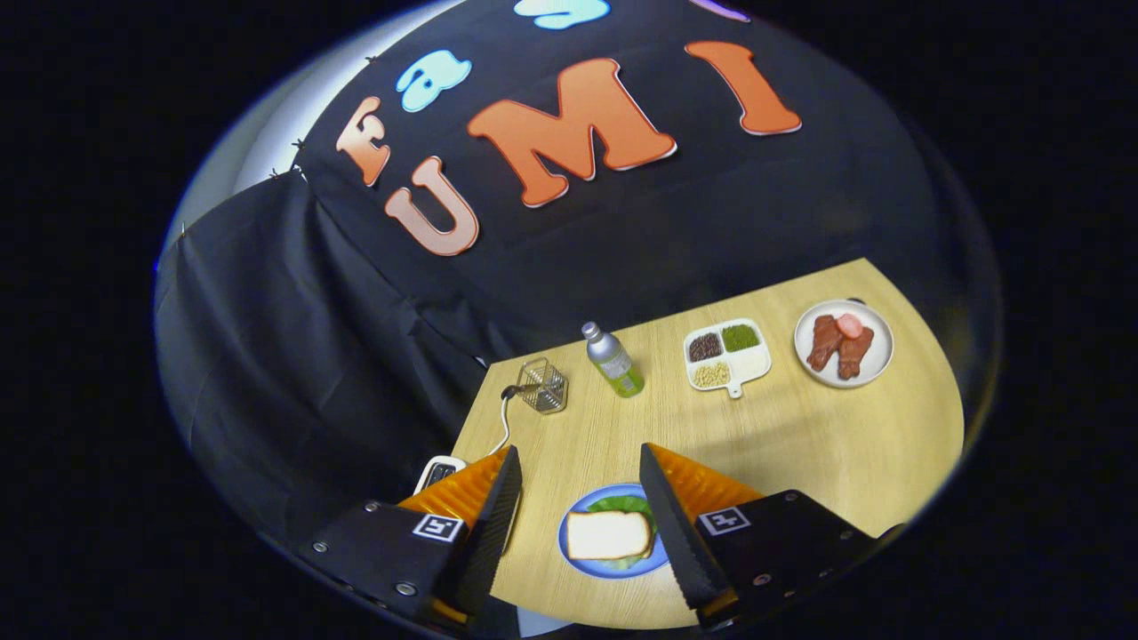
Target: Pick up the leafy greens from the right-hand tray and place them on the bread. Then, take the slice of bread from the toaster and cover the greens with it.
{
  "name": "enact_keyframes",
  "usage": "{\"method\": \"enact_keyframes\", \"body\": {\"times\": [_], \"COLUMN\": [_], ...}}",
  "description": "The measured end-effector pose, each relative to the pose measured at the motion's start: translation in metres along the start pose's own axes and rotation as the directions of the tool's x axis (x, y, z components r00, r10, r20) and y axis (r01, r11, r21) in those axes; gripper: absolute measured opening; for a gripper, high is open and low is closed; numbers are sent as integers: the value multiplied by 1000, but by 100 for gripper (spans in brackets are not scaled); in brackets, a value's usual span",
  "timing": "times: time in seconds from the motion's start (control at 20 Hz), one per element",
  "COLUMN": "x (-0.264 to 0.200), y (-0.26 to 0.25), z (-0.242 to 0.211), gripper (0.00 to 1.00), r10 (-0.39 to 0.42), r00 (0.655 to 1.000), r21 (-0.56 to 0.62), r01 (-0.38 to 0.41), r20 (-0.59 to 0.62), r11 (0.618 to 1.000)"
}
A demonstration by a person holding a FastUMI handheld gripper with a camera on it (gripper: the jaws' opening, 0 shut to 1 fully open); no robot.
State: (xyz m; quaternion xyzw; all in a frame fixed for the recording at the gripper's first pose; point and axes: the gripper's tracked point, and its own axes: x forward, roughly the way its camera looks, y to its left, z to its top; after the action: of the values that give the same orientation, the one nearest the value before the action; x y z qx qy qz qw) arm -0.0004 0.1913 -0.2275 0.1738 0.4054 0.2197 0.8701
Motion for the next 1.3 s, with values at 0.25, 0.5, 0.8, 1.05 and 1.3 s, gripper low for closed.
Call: {"method": "enact_keyframes", "body": {"times": [0.25,0.5,0.8,1.05,1.3], "x": [-46,-99,-168,-200,-209], "y": [7,1,9,12,9], "z": [65,125,171,176,185], "gripper": [93,97,98,98,98], "r10": [-23,-85,-110,-123,-140], "r00": [974,875,737,688,642], "r21": [-103,-160,-216,-205,-213], "r01": [48,182,333,376,441], "r20": [227,477,667,716,754], "r11": [994,970,918,904,872]}}
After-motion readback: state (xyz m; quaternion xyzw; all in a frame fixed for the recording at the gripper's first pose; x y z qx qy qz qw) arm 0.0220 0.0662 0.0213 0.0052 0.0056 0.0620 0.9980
